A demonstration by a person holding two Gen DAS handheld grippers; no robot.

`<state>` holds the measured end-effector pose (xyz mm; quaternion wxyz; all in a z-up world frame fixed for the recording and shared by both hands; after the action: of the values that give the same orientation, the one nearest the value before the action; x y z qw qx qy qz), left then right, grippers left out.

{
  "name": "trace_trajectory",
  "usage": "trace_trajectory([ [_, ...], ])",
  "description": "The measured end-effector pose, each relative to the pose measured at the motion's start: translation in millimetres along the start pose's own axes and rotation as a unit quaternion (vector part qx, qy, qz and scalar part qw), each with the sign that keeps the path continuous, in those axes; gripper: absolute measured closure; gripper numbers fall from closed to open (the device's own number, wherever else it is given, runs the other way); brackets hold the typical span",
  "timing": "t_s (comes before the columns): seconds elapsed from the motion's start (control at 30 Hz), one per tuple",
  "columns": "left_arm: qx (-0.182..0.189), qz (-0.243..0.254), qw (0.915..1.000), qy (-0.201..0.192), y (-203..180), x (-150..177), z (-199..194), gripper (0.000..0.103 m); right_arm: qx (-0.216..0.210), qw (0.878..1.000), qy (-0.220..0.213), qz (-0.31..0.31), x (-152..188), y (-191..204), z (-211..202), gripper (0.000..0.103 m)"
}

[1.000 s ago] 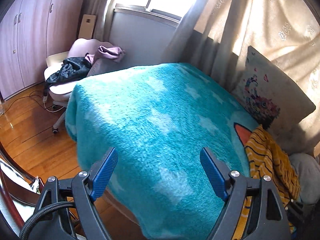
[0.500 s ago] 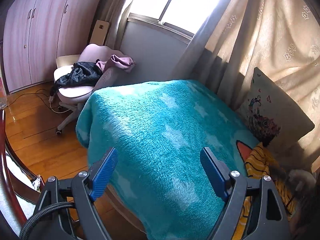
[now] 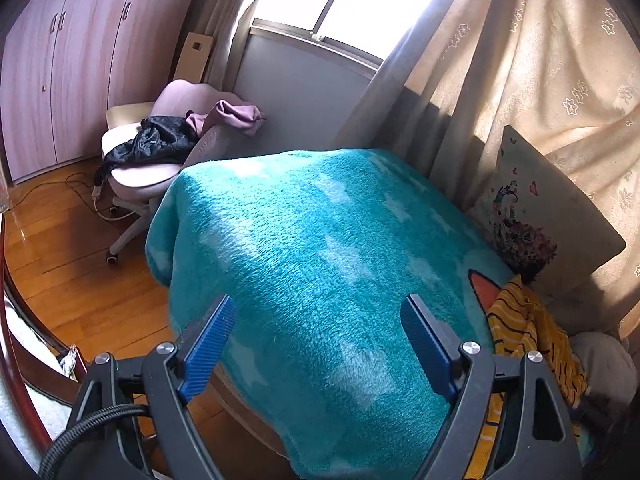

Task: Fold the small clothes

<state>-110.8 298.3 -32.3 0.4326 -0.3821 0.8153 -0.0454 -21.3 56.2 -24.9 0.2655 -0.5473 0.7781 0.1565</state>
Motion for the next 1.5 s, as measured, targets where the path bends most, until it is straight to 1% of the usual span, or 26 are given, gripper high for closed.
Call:
trace_trajectory([
  [0.07,0.002,-0.004,1.0000,0.006,1.2,1.8,1.6,0.019,0.011,0.999,0.020,-0.031,17.5,15.9,10.0,0.036],
  [0.1,0.004,-0.004,1.0000,0.007,-0.4,2.2,1.7,0.019,0.025,0.998,0.023,-0.053,21.6,22.9,13.3,0.036],
  [0.17,0.006,-0.001,1.0000,0.006,-3.9,3.2,0.0,0.019,0.065,0.992,0.021,-0.101,25.4,34.0,21.8,0.036],
  [0.23,0.008,0.004,1.0000,0.003,-7.6,4.8,-3.2,0.019,0.111,0.983,0.020,-0.142,24.2,41.0,31.6,0.036],
  [0.27,0.009,0.006,0.9999,0.002,-8.6,5.3,-4.4,0.019,0.129,0.979,0.030,-0.154,24.5,41.4,38.6,0.042],
  [0.3,0.009,0.008,0.9999,0.000,-8.9,5.7,-5.8,0.019,0.112,0.982,0.037,-0.151,23.5,41.8,41.2,0.048],
  [0.33,0.006,0.009,0.9999,-0.002,-8.0,5.9,-7.3,0.019,0.086,0.986,0.044,-0.133,20.5,41.2,40.3,0.067],
  [0.37,0.003,0.010,0.9999,-0.004,-6.7,5.7,-8.4,0.019,0.082,0.988,0.046,-0.122,17.8,40.3,38.8,0.076],
  [0.4,-0.002,0.009,0.9999,-0.007,-4.4,5.1,-9.3,0.019,0.086,0.989,0.039,-0.116,14.6,39.9,34.6,0.085],
  [0.43,-0.005,0.004,0.9999,-0.009,-0.7,4.0,-10.2,0.019,0.098,0.989,0.035,-0.107,8.7,35.5,31.8,0.098],
  [0.5,-0.003,-0.005,0.9999,-0.010,4.7,2.3,-11.0,0.019,0.097,0.992,0.018,-0.073,-4.0,26.1,20.6,0.098],
  [0.57,0.001,-0.012,0.9998,-0.012,8.0,1.4,-12.9,0.019,0.103,0.994,-0.011,-0.037,-25.8,10.5,5.6,0.098],
  [0.63,0.002,-0.010,0.9998,-0.014,7.4,1.5,-14.5,0.019,0.113,0.992,-0.051,-0.013,-56.3,-5.6,-13.4,0.098],
  [0.7,0.006,-0.005,0.9999,-0.013,3.4,2.5,-14.8,0.019,0.123,0.987,-0.103,0.005,-97.6,-21.2,-44.9,0.098],
  [0.77,0.014,0.000,0.9999,-0.010,-2.5,3.7,-14.4,0.019,0.131,0.980,-0.152,0.018,-135.6,-32.9,-78.9,0.098],
  [0.87,0.018,0.009,0.9998,-0.006,-10.7,5.6,-13.2,0.019,0.140,0.962,-0.231,0.047,-192.9,-59.0,-145.3,0.098],
  [0.93,0.026,0.013,0.9996,0.000,-17.2,6.9,-11.1,0.019,0.146,0.951,-0.263,0.069,-213.7,-75.8,-178.1,0.098],
  [1.0,0.036,0.016,0.9992,0.003,-24.1,9.1,-10.1,0.019,0.165,0.939,-0.287,0.094,-222.3,-96.2,-210.0,0.098],
  [1.07,0.044,0.027,0.9987,0.006,-33.4,12.1,-8.3,0.019,0.197,0.928,-0.295,0.113,-215.9,-118.7,-230.7,0.098],
  [1.1,0.047,0.033,0.9983,0.010,-38.2,14.0,-6.5,0.019,0.216,0.922,-0.294,0.128,-206.0,-134.2,-238.4,0.098],
  [1.2,0.061,0.048,0.9967,0.024,-52.9,20.7,-0.4,0.019,0.255,0.909,-0.271,0.185,-159.3,-184.7,-249.6,0.098],
  [1.27,0.070,0.060,0.9952,0.033,-63.7,25.4,2.9,0.019,0.283,0.898,-0.243,0.232,-111.0,-223.0,-248.8,0.098],
  [1.3,0.074,0.066,0.9944,0.036,-69.8,27.7,3.6,0.019,0.289,0.894,-0.230,0.253,-89.0,-239.2,-247.3,0.098],
  [1.37,0.080,0.083,0.9924,0.042,-84.9,33.0,5.1,0.019,0.298,0.883,-0.202,0.302,-33.3,-272.0,-240.4,0.098],
  [1.43,0.087,0.100,0.9901,0.047,-100.5,37.5,5.9,0.019,0.295,0.867,-0.177,0.360,30.4,-301.1,-228.1,0.098],
  [1.5,0.093,0.115,0.9877,0.052,-114.8,41.0,7.5,0.019,0.281,0.852,-0.162,0.412,84.3,-323.1,-214.6,0.098],
])
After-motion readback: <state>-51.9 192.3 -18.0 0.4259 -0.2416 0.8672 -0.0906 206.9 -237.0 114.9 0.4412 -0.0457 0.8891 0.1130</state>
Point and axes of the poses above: each gripper's, at about its wrist camera, not at the fingertips, and z roughly the way its jaws point, y to its left, x to its underside, the point moved 3 cm from there along z, roughly the way its jaws point
